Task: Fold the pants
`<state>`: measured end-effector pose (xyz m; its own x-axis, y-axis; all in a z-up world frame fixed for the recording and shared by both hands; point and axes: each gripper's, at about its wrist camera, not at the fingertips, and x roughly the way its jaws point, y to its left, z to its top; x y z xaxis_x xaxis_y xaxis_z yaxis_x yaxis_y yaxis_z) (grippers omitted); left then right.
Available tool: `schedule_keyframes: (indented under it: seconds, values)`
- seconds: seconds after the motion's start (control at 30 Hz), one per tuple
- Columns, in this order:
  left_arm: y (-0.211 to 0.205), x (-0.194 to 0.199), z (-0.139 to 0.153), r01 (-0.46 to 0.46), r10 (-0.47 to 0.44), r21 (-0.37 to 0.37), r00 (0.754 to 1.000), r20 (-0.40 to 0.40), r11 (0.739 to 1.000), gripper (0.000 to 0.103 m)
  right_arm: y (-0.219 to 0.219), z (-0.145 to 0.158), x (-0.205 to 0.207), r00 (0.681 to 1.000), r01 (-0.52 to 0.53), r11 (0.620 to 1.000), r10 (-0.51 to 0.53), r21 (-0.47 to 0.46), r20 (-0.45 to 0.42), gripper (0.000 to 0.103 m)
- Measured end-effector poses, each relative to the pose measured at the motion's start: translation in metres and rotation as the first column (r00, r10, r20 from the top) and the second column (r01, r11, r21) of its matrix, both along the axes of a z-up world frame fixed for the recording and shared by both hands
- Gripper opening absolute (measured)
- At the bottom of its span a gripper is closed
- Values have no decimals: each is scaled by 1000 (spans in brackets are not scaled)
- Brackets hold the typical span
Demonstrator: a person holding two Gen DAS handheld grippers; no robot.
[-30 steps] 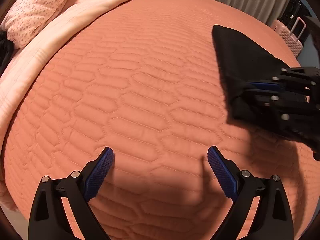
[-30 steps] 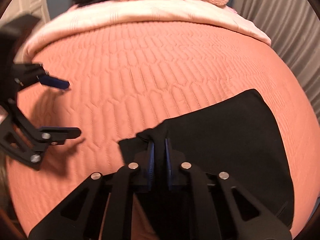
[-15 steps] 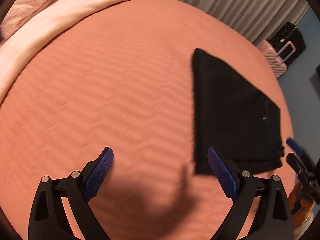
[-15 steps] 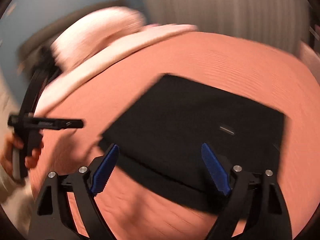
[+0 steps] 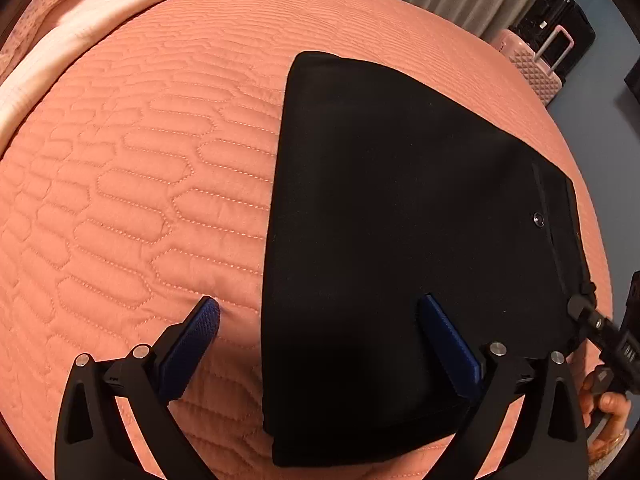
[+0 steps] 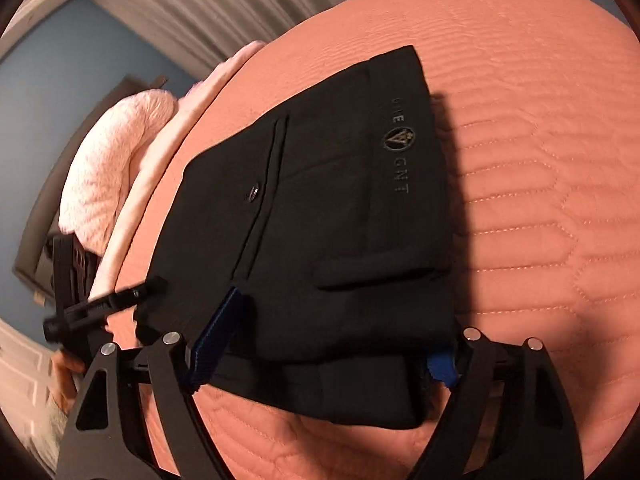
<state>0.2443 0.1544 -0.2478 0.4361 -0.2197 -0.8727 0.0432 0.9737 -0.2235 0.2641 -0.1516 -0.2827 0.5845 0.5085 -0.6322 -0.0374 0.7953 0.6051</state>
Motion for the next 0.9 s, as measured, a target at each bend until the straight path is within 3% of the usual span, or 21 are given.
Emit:
schedule_keyframes:
  seconds: [0.07,0.13,0.2,0.27,0.37,0.53,0.63,0.73,0.8,0.87,0.9]
  values:
    - [-2,3,0,17,-17,18,1000,2,1000,95,-6,-1,4,999,37,992,-34,117,-30,31]
    - [-5,0,8,42,-43,22,999,4,999,74,7,12,0,999,34,998,-33,46,-19,27]
    - [-1,-4,17,68,-68,9,998,-1,998,33,12,23,-11,999,48,997,-47,63,-18,26]
    - [3,-11,23,72,-72,20,997,-9,997,21,16,31,-30,998,58,997,-57,55,-11,25]
    - [15,-31,23,75,-76,-22,996,-41,997,18,14,31,-65,997,66,995,-64,80,-32,25]
    - [24,-87,17,107,-108,-26,992,-67,994,18,-2,18,-120,993,87,989,-76,118,-90,25]
    - [29,-129,12,112,-115,-36,989,-97,993,18,-3,17,-151,993,70,994,-61,84,-106,26]
    - [21,-154,14,127,-124,38,989,-85,991,21,-9,1,-174,986,93,992,-80,84,-146,31]
    - [13,-162,21,123,-118,107,991,-57,987,25,-15,0,-184,983,112,994,-112,-11,-145,53]
    - [15,-166,40,80,-78,164,997,-15,983,25,-26,19,-202,969,199,978,-206,-62,-133,53]
    - [17,-166,53,66,-71,182,997,26,981,25,-32,37,-213,959,263,958,-273,-109,-80,55]
